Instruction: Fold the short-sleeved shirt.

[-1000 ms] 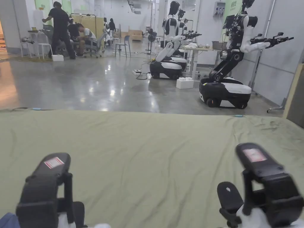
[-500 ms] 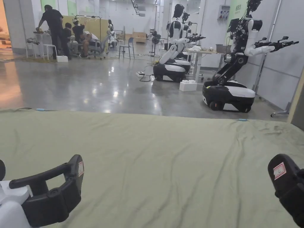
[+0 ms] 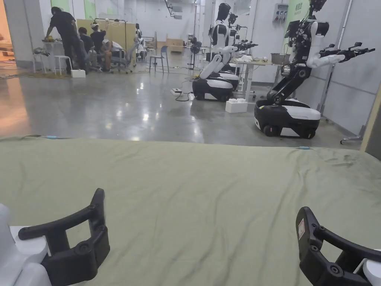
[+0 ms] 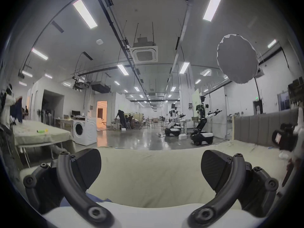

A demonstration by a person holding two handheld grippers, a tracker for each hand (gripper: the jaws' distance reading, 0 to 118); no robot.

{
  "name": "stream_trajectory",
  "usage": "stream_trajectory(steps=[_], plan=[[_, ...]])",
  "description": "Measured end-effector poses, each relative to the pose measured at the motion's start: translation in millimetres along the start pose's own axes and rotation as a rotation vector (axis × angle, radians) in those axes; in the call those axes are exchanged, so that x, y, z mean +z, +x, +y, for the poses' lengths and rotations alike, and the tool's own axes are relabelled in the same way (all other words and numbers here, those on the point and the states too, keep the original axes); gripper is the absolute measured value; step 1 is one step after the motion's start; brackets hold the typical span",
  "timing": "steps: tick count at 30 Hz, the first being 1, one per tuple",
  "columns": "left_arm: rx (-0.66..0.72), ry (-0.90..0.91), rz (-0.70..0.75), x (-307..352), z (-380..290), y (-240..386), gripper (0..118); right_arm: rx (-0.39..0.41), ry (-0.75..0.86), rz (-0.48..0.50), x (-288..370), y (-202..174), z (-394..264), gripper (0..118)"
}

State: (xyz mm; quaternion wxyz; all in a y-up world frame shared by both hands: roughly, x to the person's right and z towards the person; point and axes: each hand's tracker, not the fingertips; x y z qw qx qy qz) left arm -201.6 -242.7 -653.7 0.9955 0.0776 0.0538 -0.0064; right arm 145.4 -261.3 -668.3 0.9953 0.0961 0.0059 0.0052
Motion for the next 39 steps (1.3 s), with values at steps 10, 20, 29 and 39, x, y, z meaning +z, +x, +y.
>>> stream_trajectory(steps=[10, 20, 29, 39], plan=[[0.081, -0.049, -0.054, -4, 14, -7, 118, -0.019, -0.023, 0.015, 4, 8, 4, 118], [-0.026, -0.047, 0.015, -3, 16, 2, 118, 0.011, -0.039, 0.008, 1, 6, 2, 118], [-0.047, -0.085, -0.043, -4, 14, 9, 118, -0.047, -0.061, 0.009, -3, 13, 7, 118], [-0.117, -0.140, -0.109, -7, 14, 23, 2, -0.026, -0.128, 0.042, -4, 15, 5, 3]])
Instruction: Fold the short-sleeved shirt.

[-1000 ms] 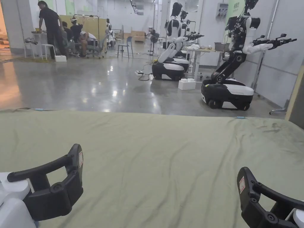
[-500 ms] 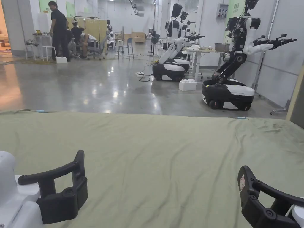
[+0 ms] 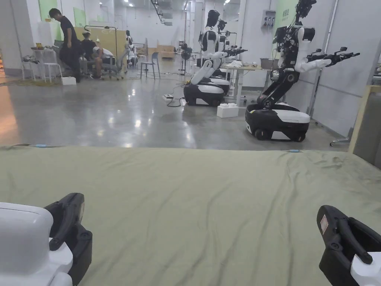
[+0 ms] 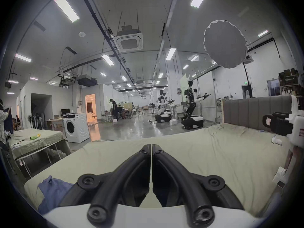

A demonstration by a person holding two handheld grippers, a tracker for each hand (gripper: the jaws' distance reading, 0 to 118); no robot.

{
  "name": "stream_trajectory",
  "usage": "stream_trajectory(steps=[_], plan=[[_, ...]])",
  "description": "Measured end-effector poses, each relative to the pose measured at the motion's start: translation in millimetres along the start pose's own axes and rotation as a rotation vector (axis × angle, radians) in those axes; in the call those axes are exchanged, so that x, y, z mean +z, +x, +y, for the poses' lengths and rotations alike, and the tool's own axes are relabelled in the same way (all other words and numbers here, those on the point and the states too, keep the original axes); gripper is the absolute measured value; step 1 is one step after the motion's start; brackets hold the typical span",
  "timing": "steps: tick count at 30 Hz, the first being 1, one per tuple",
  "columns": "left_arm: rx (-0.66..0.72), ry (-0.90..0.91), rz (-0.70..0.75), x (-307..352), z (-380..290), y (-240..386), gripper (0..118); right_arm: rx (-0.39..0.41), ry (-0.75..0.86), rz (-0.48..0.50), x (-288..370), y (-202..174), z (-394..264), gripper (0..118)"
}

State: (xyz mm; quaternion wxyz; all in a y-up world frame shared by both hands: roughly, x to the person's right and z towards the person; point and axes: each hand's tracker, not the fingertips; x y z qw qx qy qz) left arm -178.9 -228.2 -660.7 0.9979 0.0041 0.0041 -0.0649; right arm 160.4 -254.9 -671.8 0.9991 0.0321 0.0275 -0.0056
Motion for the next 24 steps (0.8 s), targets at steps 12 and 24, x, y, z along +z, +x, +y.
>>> stream_trajectory(steps=[12, 24], plan=[[-0.035, -0.174, 0.475, 93, -19, -111, 2, -0.122, -0.042, 0.599, -61, -149, -7, 3], [0.133, -0.463, 0.605, 128, -92, -228, 2, -0.079, -0.228, 1.109, -69, -321, -39, 3]])
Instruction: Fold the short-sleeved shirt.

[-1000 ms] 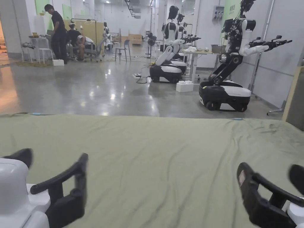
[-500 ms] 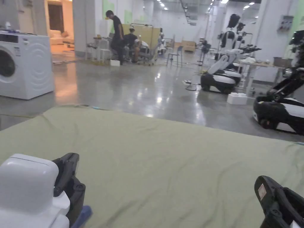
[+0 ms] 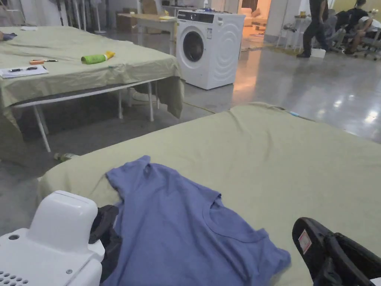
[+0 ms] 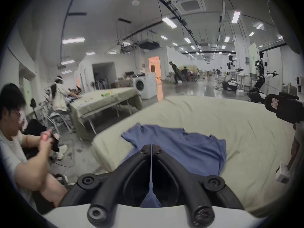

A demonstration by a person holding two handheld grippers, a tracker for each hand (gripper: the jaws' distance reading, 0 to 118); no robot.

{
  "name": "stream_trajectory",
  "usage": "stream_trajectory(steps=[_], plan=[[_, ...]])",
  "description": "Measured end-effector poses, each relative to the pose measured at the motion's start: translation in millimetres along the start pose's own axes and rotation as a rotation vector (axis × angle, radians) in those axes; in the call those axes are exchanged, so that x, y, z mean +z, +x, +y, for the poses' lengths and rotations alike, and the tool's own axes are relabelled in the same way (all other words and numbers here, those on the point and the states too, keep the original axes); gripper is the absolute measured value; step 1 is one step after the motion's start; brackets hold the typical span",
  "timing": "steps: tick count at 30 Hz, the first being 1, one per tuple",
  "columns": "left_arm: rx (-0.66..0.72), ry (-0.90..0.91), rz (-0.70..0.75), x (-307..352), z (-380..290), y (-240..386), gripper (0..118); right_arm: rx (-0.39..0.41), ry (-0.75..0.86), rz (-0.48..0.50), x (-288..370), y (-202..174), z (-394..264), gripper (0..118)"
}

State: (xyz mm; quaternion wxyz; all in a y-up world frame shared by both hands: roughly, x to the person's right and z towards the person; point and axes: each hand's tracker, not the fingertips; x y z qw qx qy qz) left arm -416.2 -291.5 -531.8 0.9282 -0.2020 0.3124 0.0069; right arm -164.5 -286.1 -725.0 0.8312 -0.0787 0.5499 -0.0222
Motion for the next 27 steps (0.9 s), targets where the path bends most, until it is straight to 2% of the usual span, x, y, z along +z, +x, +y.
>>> stream_trajectory(steps=[2, 3, 6, 8, 10, 14, 17, 19, 20, 21, 22, 23, 24, 26, 27], plan=[[0.053, -0.050, -0.098, -31, -8, -1, 2, 0.013, -0.027, -0.009, -4, 3, -5, 3], [0.090, -0.087, -0.165, -50, -12, -2, 15, 0.021, -0.055, -0.018, -6, 5, -8, 3], [0.201, -0.194, -0.309, -98, -26, -2, 93, 0.024, -0.097, -0.068, -6, 14, -14, 3], [0.230, -0.247, -0.365, -125, -34, 5, 92, 0.004, -0.120, -0.098, -6, 23, -17, 3], [0.201, -0.303, -0.388, -141, -37, 19, 92, -0.014, -0.135, -0.126, -3, 32, -19, 3], [-0.029, -0.330, -0.442, -163, -35, 67, 92, -0.023, -0.161, -0.195, 1, 44, -25, 3], [-0.128, -0.395, -0.495, -179, -40, 100, 92, -0.026, -0.185, -0.221, 8, 48, -28, 3], [-0.145, -0.494, -0.419, -197, -50, 115, 86, -0.026, -0.202, -0.238, 12, 50, -29, 3], [-0.123, -0.481, -0.420, -196, -46, 113, 86, -0.027, -0.208, -0.248, 15, 50, -29, 3], [-0.110, -0.462, -0.439, -191, -39, 109, 78, -0.029, -0.211, -0.252, 18, 51, -30, 3], [-0.061, -0.458, -0.429, -188, -35, 103, 59, -0.033, -0.215, -0.256, 21, 52, -30, 3], [0.036, -0.454, -0.415, -188, -34, 94, 24, -0.041, -0.217, -0.261, 25, 53, -31, 3], [0.123, -0.454, -0.393, -191, -34, 85, 10, -0.049, -0.215, -0.264, 28, 54, -32, 3], [0.360, -0.512, -0.500, -199, -34, 60, 10, -0.075, -0.209, -0.273, 34, 58, -32, 3], [0.430, -0.509, -0.500, -201, -37, 53, 10, -0.091, -0.201, -0.284, 37, 60, -32, 3]])
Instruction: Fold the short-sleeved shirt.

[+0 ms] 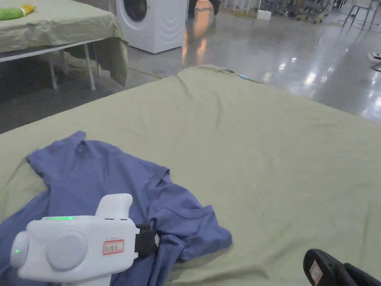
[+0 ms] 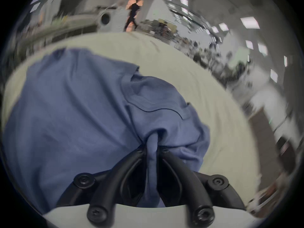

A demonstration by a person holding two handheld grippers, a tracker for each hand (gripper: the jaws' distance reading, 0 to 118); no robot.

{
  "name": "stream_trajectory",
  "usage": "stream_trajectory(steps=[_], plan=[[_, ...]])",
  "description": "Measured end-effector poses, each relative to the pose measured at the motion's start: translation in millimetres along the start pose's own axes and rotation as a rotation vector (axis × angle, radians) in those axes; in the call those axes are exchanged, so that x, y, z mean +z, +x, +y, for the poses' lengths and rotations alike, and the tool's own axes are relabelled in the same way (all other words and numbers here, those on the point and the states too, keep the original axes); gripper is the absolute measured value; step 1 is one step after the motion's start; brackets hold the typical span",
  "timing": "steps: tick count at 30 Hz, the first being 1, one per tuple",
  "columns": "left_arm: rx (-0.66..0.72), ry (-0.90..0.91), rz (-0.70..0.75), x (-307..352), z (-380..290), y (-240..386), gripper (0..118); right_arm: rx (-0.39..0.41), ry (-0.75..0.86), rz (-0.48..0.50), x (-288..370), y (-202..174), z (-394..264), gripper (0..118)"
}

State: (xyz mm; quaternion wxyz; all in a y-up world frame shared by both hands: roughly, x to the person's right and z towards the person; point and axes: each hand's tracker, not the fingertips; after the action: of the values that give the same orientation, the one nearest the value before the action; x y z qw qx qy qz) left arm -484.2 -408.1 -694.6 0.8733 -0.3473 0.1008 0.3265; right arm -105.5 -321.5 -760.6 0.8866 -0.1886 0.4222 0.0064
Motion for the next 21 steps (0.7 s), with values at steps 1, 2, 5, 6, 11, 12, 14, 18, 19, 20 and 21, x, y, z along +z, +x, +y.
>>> stream_trajectory(steps=[1, 2, 5, 6, 11, 12, 14, 18, 19, 20, 21], plan=[[0.054, -0.001, -0.042, 0, 0, -7, 10, -0.021, 0.004, -0.005, 3, 4, 0, 3], [0.091, 0.007, -0.092, 1, 0, -16, 10, -0.043, 0.007, -0.007, 7, 9, -1, 3], [0.208, 0.075, -0.297, 14, 5, -21, 10, -0.082, 0.020, -0.034, 22, 26, -2, 3], [0.255, 0.101, -0.361, 19, 8, -23, 10, -0.092, 0.026, -0.061, 29, 31, -2, 3], [0.172, 0.196, -0.366, 35, 31, 42, 10, -0.146, 0.088, -0.207, 79, 62, -8, 3], [0.148, 0.208, -0.390, 34, 34, 54, 10, -0.160, 0.103, -0.232, 91, 68, -9, 3], [0.124, 0.219, -0.451, 22, 40, 78, 10, -0.196, 0.144, -0.298, 121, 82, -12, 3], [0.065, 0.144, -0.641, -6, 26, 164, 10, -0.240, 0.213, -0.451, 186, 104, -20, 3], [0.049, 0.117, -0.680, -14, 19, 188, 10, -0.244, 0.223, -0.486, 201, 108, -23, 3], [0.007, 0.070, -0.733, -23, 7, 222, 10, -0.244, 0.239, -0.529, 220, 113, -26, 3], [-0.033, 0.037, -0.770, -29, -4, 250, 10, -0.245, 0.247, -0.564, 235, 115, -29, 3]])
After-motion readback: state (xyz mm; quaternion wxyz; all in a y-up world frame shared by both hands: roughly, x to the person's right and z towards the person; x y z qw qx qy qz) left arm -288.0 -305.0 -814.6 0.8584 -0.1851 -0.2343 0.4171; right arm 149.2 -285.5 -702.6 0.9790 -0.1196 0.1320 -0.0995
